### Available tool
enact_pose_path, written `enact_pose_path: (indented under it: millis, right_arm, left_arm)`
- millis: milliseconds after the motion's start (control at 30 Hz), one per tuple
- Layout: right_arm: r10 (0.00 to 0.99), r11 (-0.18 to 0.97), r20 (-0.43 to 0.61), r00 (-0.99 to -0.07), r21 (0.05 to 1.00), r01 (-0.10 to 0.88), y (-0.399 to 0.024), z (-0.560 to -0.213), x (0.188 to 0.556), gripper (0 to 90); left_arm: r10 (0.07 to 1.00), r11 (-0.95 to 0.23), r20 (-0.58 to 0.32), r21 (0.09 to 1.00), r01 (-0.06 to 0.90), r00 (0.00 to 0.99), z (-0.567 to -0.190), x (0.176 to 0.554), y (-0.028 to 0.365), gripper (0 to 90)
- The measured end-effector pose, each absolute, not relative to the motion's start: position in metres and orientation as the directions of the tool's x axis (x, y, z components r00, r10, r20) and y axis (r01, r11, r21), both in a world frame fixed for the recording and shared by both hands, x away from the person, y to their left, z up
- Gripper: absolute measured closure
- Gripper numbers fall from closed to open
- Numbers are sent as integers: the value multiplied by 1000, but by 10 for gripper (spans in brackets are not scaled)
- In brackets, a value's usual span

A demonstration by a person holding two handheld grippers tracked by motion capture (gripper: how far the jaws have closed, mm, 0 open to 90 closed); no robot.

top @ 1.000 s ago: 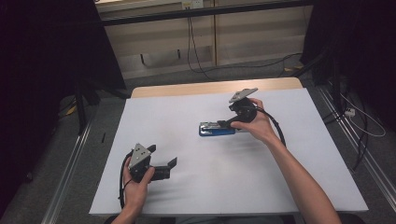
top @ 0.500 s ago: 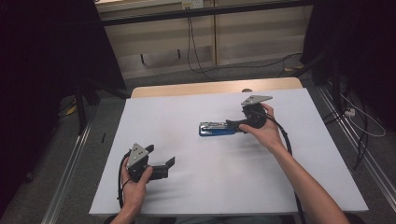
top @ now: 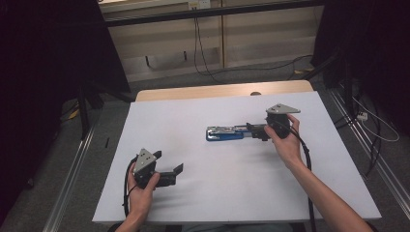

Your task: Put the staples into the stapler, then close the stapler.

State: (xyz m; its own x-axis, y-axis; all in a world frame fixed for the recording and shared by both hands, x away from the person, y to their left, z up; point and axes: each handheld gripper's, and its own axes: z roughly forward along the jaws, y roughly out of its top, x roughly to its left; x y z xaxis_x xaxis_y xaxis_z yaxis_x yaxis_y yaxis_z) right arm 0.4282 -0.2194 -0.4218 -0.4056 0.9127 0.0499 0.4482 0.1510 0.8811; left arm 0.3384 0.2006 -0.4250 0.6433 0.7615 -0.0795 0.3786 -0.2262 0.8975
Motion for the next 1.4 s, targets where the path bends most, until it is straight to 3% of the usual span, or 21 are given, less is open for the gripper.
enact_pose_path:
  millis: [400, 800, 1400]
  right_arm:
    - [922, 143, 39, -386, 891, 431, -237, -431, 400, 50]
    - [917, 131, 49, -395, 900, 416, -245, -433, 384, 32]
    - [921, 138, 48, -387, 888, 438, -258, -439, 377, 39]
  left_arm:
    - [787, -214, -70, 901, 377, 613, -424, 338, 205, 40]
    - [760, -217, -84, 902, 374, 644, -424, 338, 204, 65]
    - [747, -244, -70, 896, 371, 661, -426, 356, 186, 70]
